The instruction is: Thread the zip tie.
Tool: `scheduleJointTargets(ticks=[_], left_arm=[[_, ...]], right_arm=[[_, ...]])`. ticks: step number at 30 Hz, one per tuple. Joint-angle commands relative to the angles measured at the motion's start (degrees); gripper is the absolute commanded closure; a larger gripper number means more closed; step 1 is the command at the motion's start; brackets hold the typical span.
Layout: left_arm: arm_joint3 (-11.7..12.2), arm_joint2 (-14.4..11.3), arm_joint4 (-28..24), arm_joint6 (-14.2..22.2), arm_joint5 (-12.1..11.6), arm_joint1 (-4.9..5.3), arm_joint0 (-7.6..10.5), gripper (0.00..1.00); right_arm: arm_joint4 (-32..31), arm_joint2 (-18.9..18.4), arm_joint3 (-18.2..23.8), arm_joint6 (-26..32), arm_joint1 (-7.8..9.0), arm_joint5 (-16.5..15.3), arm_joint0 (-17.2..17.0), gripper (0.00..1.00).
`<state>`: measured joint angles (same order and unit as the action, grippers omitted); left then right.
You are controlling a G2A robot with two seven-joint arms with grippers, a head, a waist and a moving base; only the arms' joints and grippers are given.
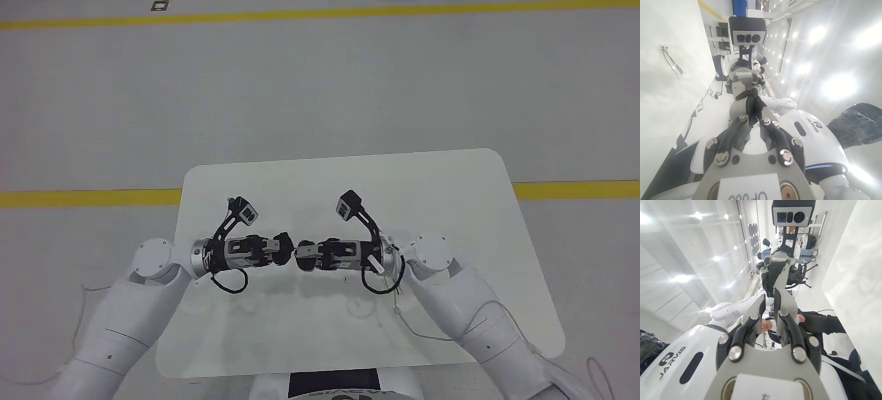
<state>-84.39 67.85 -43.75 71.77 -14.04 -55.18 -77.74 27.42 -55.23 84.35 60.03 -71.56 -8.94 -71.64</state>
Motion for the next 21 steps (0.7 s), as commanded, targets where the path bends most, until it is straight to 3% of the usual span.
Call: scheduleJointTargets(ticks=[1, 21], left_arm=[[0.0, -0.1, 0.0, 0.0, 0.0, 0.01, 0.04, 1.00], [0.1, -0.4, -0.3, 0.0, -0.1, 0.12, 0.22, 1.00]], right_arm=[[-0.1, 0.1, -0.1, -0.2, -0.01, 0.0, 0.2, 0.96], [-0.3, 0.4, -0.5, -1.9, 0.22, -0.3, 0.2, 0.83]])
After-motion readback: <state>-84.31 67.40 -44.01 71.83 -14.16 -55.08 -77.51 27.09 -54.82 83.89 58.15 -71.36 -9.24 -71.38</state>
